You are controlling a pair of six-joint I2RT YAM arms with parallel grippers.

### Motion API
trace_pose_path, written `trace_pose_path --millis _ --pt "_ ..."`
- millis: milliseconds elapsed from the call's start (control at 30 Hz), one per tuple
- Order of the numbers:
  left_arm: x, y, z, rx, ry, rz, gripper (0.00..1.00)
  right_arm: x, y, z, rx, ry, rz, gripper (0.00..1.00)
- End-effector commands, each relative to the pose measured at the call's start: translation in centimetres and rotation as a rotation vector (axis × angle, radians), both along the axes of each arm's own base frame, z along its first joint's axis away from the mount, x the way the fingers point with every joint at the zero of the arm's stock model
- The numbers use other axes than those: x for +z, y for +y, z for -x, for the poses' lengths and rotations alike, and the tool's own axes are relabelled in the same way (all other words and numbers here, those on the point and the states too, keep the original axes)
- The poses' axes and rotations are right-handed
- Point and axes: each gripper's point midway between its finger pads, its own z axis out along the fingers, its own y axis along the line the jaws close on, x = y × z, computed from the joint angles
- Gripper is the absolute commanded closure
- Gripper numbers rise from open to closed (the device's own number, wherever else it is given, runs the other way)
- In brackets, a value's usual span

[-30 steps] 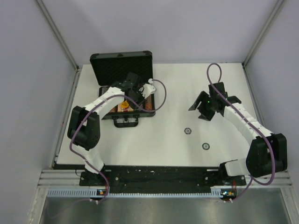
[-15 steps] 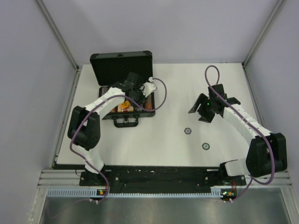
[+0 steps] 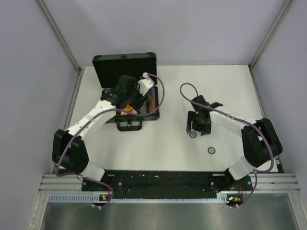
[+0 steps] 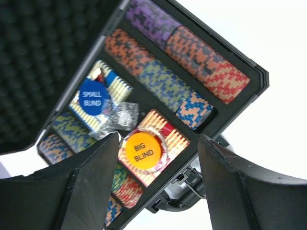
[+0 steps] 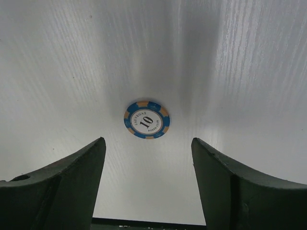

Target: Pack up texas hold em set

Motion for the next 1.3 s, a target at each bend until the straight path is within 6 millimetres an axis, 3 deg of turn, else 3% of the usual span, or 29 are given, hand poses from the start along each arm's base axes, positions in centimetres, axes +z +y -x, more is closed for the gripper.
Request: trace_pose_path --millis 0,267,500,733,900,1100,1267 --pt "4.8 0.8 -1.3 0.101 -0.202 0.093 0.27 -0.2 -0.5 -0.8 0.036 -0.038 0.119 0.27" --pt "8.2 2.6 -1.2 0.242 -0.382 0.206 0.23 -1.5 0.1 -1.2 0.055 -0.037 0.161 0.28" --pt "8.2 3.4 -1.0 0.291 -0.408 0.218 0.20 -2.3 0.7 -1.9 0.058 -0.033 0.156 0.35" --pt "8.5 3.9 -1.1 0.326 -0.435 0.229 0.14 -3.1 0.4 -1.2 0.072 0.002 0.169 0.40" --pt "9.6 4.8 -1.6 0.402 -0.493 0.273 0.01 -3.5 0.5 -0.4 0.083 0.038 0.163 0.47" --pt "10.1 6.3 -2.3 0.504 -0.505 0.310 0.01 -3.9 0.5 0.5 0.090 0.070 0.160 0.51" --pt "9.9 5.4 -2.1 0.460 -0.455 0.328 0.01 -4.1 0.6 0.7 0.083 0.078 0.155 0.60"
